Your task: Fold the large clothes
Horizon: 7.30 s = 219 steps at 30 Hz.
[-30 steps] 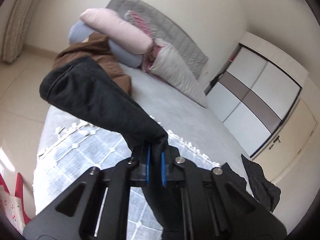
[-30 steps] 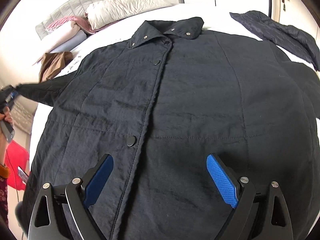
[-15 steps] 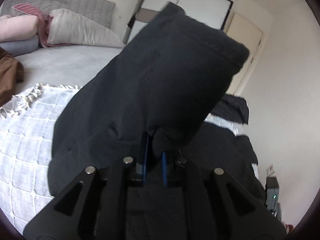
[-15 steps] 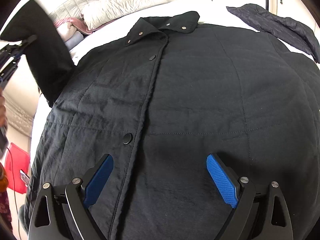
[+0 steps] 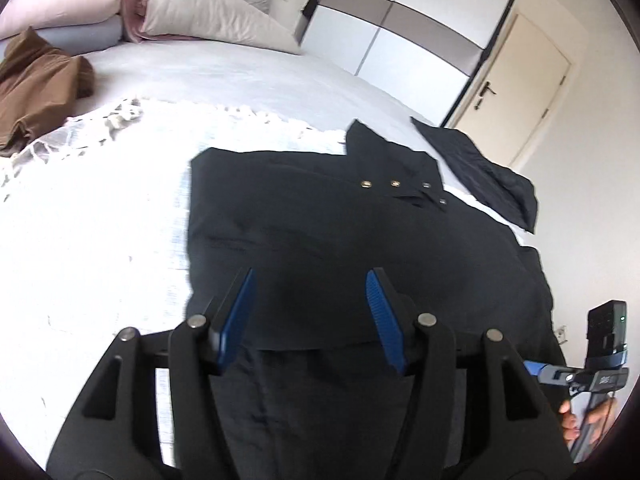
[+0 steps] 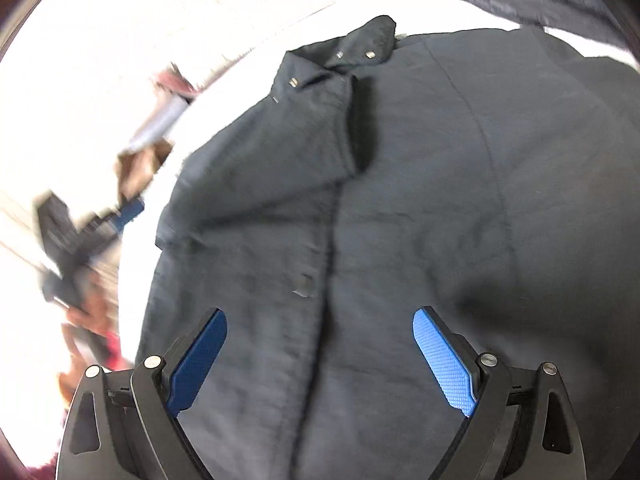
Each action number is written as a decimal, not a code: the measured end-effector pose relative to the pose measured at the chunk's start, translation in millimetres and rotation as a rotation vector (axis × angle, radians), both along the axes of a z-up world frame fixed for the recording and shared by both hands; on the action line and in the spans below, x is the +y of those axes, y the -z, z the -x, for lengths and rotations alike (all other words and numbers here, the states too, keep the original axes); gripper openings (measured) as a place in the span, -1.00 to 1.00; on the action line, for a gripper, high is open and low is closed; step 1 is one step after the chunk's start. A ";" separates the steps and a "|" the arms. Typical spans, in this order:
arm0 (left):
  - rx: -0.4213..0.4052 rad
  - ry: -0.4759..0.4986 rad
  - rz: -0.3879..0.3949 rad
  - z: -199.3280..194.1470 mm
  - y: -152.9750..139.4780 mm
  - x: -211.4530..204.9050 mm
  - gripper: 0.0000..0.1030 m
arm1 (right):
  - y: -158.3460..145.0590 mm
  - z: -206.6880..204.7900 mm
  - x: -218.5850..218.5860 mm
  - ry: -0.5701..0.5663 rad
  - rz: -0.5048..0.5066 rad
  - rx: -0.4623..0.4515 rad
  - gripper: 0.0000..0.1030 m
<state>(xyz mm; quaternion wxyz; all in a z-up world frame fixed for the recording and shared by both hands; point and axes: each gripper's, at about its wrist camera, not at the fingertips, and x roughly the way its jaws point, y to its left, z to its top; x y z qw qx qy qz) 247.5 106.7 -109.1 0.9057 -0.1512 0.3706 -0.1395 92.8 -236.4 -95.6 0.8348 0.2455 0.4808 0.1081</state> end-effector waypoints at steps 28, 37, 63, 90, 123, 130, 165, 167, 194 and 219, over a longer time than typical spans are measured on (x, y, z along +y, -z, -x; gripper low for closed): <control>0.108 0.074 -0.036 -21.3 30.6 -28.1 0.52 | 19.4 -79.5 -12.4 0.111 0.163 0.013 -0.01; 0.095 0.023 0.020 -3.1 4.1 -23.9 0.86 | -37.5 -12.3 -153.9 0.372 0.048 -0.064 0.65; 0.120 -0.097 0.147 -13.3 14.3 14.8 0.86 | 54.7 54.1 -395.1 1.186 -0.632 -0.317 0.32; 0.156 -0.037 0.124 -13.1 16.5 5.0 0.86 | -19.7 -125.8 20.9 -0.343 0.864 -0.115 -0.59; 0.084 0.077 0.048 -11.9 10.4 -38.0 0.86 | -2.7 -123.5 -224.1 0.391 0.136 0.035 -0.51; 0.069 -0.153 0.035 -33.1 6.8 40.7 0.86 | -31.0 -117.9 -215.1 0.336 0.271 -0.113 -0.70; 0.167 -0.147 -0.196 -76.6 21.5 34.1 0.45 | -34.0 -127.6 -210.8 0.333 0.418 -0.046 0.24; 0.219 -0.105 -0.156 -61.7 7.5 36.8 0.48 | -61.0 -102.8 -211.4 0.312 0.432 -0.073 0.29; 0.511 0.238 0.055 211.5 7.7 61.3 0.72 | -47.7 210.5 -206.1 0.092 0.127 -0.001 0.87; 0.699 0.384 0.238 277.7 63.2 37.6 -0.11 | 41.8 256.5 -209.4 0.136 -0.189 0.105 -0.32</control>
